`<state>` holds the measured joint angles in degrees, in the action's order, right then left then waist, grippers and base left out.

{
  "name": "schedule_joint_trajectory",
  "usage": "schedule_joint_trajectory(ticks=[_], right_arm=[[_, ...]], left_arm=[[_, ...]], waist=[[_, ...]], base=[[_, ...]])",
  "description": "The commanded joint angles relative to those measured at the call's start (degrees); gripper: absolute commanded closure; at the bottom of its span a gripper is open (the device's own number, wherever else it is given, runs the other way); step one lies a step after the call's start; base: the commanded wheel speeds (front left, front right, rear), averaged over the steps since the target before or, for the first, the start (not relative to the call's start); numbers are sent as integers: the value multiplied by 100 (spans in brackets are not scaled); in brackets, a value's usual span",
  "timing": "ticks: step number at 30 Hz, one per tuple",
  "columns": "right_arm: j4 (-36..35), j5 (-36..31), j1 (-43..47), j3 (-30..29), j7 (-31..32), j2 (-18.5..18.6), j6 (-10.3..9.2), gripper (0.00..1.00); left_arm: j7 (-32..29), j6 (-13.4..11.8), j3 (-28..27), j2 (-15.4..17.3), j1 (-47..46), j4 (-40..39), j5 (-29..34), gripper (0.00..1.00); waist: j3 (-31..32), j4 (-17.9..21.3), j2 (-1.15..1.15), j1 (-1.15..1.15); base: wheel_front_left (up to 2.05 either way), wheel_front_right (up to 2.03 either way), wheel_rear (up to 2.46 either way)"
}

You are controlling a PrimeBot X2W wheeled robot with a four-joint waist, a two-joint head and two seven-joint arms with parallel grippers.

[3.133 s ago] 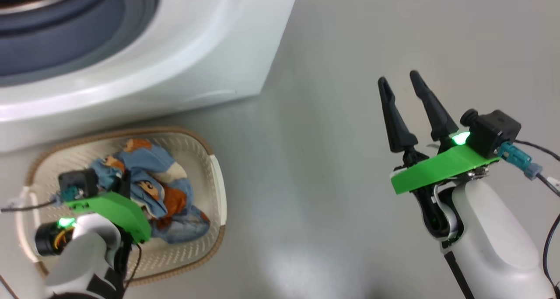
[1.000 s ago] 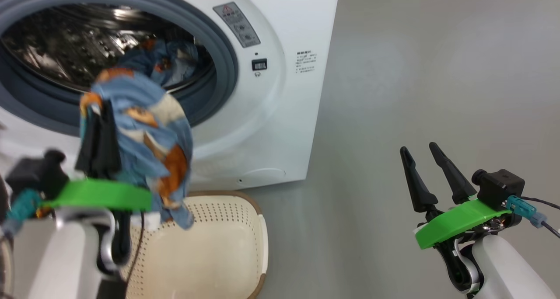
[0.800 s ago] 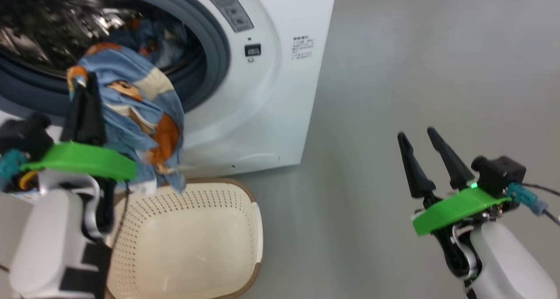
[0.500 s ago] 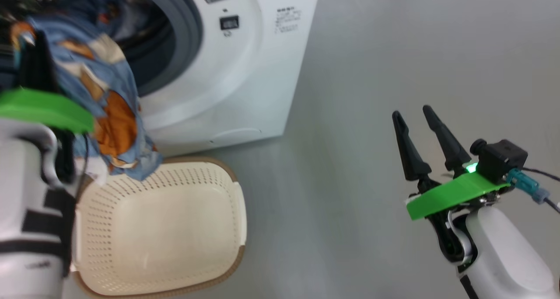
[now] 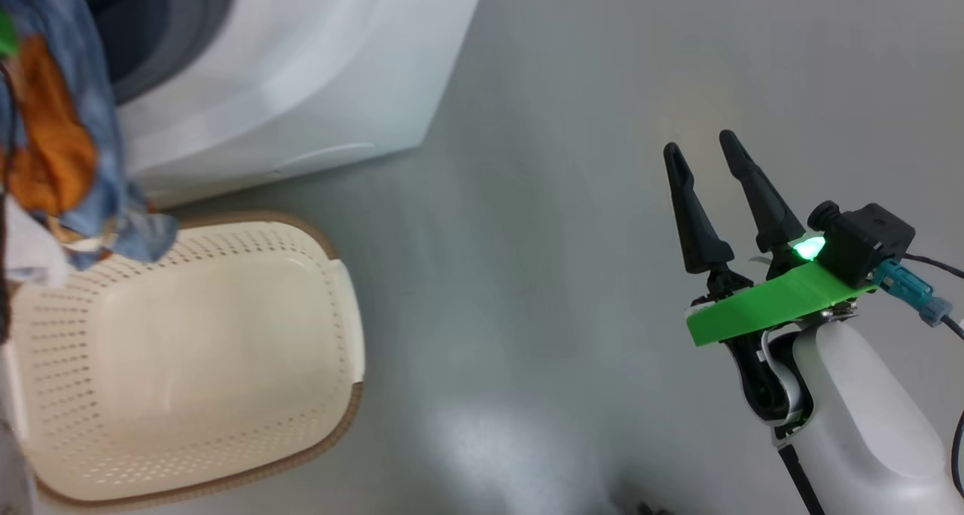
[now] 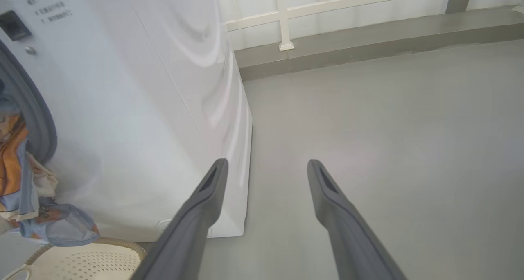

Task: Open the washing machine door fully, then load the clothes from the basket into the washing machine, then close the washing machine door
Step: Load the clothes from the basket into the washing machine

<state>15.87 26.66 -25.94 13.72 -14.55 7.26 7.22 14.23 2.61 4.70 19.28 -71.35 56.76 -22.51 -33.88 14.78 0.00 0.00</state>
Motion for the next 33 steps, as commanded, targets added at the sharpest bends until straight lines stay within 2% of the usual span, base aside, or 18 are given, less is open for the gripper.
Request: schedule_joint_trajectory(ticks=[1, 7, 8, 9, 10, 19, 33], right_arm=[[-151, -55, -11, 58, -45, -19, 26, 0], [-162, -73, -24, 13, -45, -80, 26, 0], [-156, -76, -39, 16, -45, -92, 26, 0], [-148, -80, -54, 22, -45, -100, 26, 0], [-139, -81, -66, 28, -45, -105, 26, 0], [-39, -70, -121, 80, -45, -73, 26, 0], [220, 26, 6, 195, -45, -13, 26, 0]], left_arm=[[69, -61, -122, 333, -195, -177, 58, 100], [75, -238, -409, 361, -302, -848, 327, 100], [75, -258, -457, 337, -265, -864, 353, 97], [75, -267, -495, 300, -218, -845, 371, 53], [75, -251, -521, 257, -171, -789, 375, 0], [76, -99, -614, -15, 77, -73, 369, 0], [76, 156, -653, -233, 993, 89, 479, 0]], waist=[[-354, 321, 0, 0], [-423, 353, 0, 0], [-412, 347, 0, 0], [-393, 334, 0, 0], [-368, 317, 0, 0], [23, 117, 0, 0], [954, -180, 0, 0]], base=[[0, 0, 0], [0, 0, 0], [0, 0, 0], [0, 0, 0], [0, 0, 0], [0, 0, 0], [0, 0, 0]])
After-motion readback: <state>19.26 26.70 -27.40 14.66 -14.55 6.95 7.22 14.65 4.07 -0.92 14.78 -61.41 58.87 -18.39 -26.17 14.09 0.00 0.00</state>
